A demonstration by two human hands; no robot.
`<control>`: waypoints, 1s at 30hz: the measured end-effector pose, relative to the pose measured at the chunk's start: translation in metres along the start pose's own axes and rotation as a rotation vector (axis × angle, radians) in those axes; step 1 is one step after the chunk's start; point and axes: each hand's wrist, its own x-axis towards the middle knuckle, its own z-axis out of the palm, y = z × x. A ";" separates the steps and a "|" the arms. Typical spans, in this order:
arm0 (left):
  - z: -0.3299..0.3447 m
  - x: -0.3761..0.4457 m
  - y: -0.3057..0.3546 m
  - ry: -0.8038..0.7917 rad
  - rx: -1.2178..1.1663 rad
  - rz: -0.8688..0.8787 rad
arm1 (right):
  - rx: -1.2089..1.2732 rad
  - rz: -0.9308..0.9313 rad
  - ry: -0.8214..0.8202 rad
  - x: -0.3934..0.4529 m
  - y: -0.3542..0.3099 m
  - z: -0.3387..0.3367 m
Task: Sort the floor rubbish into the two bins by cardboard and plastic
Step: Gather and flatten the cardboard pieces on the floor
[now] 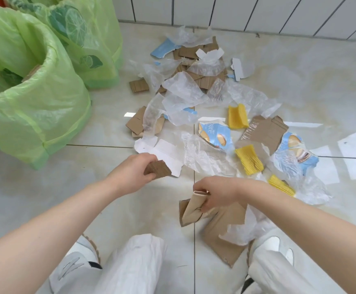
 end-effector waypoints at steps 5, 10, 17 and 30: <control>0.005 0.023 -0.001 -0.019 0.148 0.084 | 0.156 -0.026 0.057 -0.024 0.013 -0.013; 0.013 0.029 0.002 -0.100 0.203 0.011 | 0.132 0.013 0.016 -0.042 0.027 -0.019; 0.023 0.017 0.013 -0.063 0.329 0.019 | -0.053 0.093 -0.059 -0.033 0.044 0.014; 0.028 -0.003 0.005 -0.247 0.217 -0.091 | 0.113 -0.043 0.344 -0.006 0.030 0.019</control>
